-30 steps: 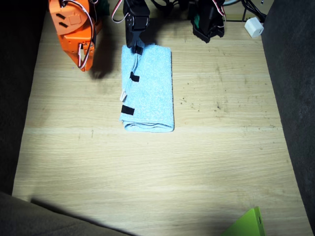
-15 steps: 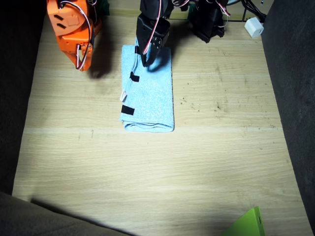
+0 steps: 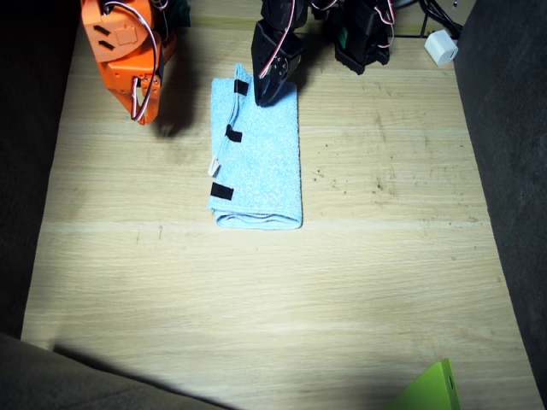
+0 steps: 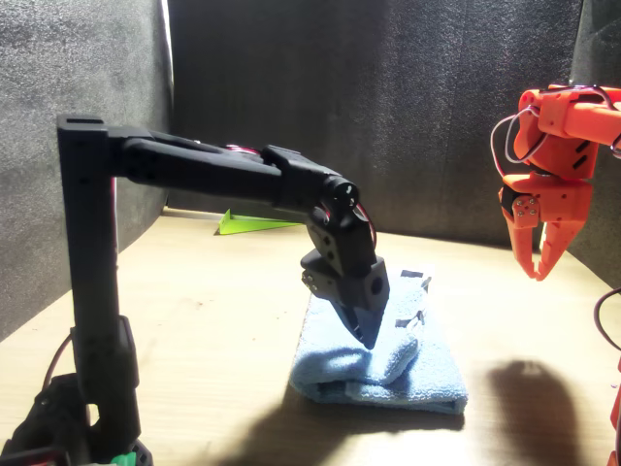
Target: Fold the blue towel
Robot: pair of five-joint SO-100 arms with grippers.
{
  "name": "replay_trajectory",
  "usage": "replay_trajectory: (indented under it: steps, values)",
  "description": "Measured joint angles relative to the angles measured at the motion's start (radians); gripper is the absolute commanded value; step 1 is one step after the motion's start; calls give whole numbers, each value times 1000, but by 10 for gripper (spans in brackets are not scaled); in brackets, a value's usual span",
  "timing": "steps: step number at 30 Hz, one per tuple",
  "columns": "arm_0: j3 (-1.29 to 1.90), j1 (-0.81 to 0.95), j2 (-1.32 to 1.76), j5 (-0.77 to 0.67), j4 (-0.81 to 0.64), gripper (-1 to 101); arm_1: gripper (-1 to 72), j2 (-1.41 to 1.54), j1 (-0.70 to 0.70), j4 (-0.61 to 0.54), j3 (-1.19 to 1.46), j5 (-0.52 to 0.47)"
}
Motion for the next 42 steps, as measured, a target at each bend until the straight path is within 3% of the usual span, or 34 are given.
replay_trajectory:
  steps: [11,28,42]
  values:
    - [-91,-100,-118,37,-12,-4,48,0,0,0,0,0]
    - [-586,-127,-371,204,253,-5,46,0,2,0,0,0]
    - [-655,-138,-477,215,262,-5,46,0,2,0,0,0]
